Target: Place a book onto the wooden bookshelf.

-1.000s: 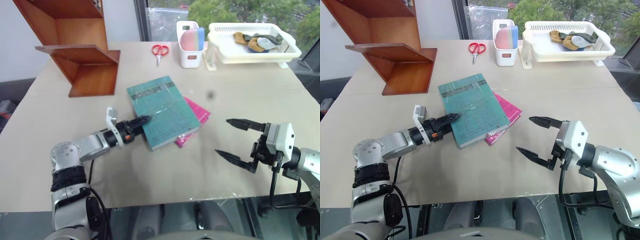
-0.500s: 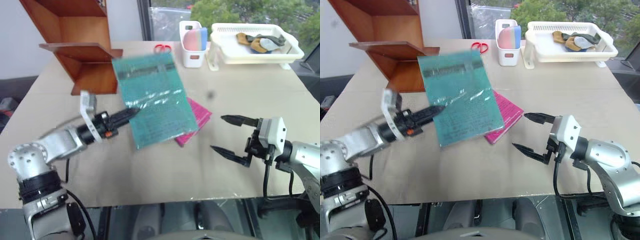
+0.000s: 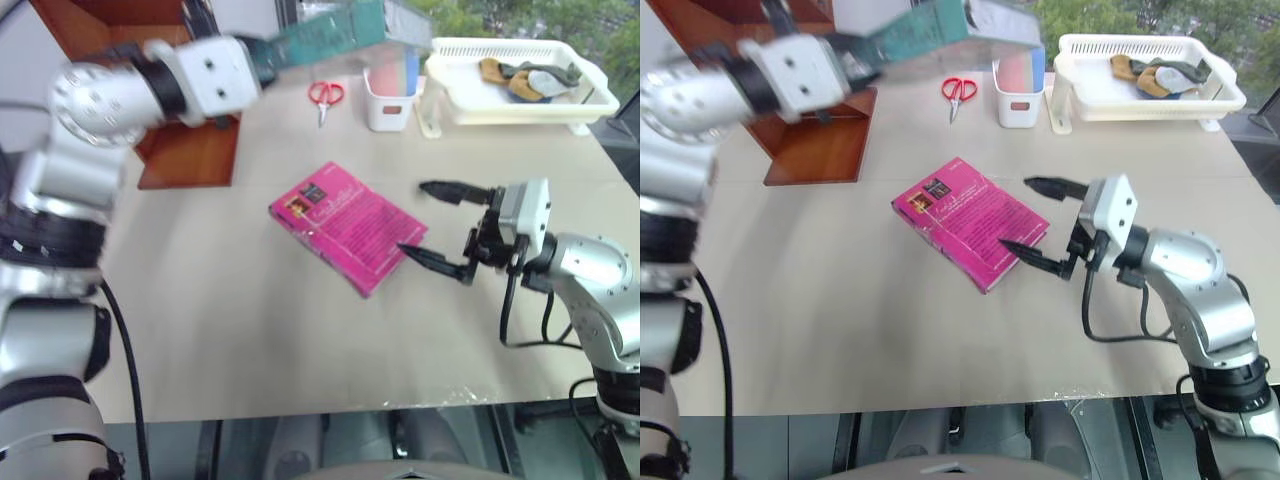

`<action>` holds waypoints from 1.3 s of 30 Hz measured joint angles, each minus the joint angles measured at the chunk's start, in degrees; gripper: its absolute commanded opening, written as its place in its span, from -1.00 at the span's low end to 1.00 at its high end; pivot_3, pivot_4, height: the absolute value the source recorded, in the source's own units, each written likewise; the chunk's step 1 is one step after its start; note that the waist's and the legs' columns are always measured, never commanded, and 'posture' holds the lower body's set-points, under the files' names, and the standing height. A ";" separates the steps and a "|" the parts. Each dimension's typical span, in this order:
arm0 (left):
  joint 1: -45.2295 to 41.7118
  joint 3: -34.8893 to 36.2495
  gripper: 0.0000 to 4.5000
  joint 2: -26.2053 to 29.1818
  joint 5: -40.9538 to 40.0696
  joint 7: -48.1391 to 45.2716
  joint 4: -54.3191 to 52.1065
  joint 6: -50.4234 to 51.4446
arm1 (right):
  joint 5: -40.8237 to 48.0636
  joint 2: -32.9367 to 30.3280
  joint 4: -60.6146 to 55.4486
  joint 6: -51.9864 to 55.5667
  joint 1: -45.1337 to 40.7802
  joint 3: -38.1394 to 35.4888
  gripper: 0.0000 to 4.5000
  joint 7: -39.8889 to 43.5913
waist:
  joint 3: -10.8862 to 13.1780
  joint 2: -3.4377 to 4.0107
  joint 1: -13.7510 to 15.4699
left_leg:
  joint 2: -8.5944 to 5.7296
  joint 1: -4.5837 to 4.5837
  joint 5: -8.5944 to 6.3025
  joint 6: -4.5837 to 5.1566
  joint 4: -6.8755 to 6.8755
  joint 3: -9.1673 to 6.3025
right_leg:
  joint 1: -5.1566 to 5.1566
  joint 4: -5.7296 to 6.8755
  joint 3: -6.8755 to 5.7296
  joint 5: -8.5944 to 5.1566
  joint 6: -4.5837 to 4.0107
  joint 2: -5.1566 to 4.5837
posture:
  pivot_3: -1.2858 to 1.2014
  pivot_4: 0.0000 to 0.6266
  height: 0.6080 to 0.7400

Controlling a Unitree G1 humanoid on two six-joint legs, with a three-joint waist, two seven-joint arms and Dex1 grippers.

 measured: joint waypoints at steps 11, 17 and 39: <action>-17.63 -9.13 -0.44 1.42 22.04 2.57 37.73 -13.26 | 9.11 -0.10 3.23 9.79 -12.15 -6.34 1.00 -5.99 | 0.15 -0.04 0.35 | 0.04 -0.67 -0.20 0.33 0.59 -0.20 | -0.31 0.29 -0.34 -0.03 0.11 -0.04 | 0.03 -0.52 1.00; -21.71 -10.72 -0.44 1.87 27.48 7.12 45.35 -13.12 | 13.72 2.02 2.92 10.29 -13.54 -9.73 1.00 -8.60 | 0.17 -0.02 0.20 | 0.06 -0.67 -0.20 0.34 0.72 -0.18 | -0.45 0.73 -0.31 -0.04 0.11 -0.04 | 0.03 -0.52 1.00; -15.74 -3.84 0.51 7.43 23.20 7.60 50.81 -15.91 | 11.54 2.82 2.35 8.22 -10.59 -8.06 1.00 -6.22 | 0.18 -0.02 -1.52 | 0.11 -0.59 -0.20 0.36 1.27 -0.06 | -0.61 1.64 -0.15 -0.05 0.12 -0.03 | 0.03 -0.52 1.00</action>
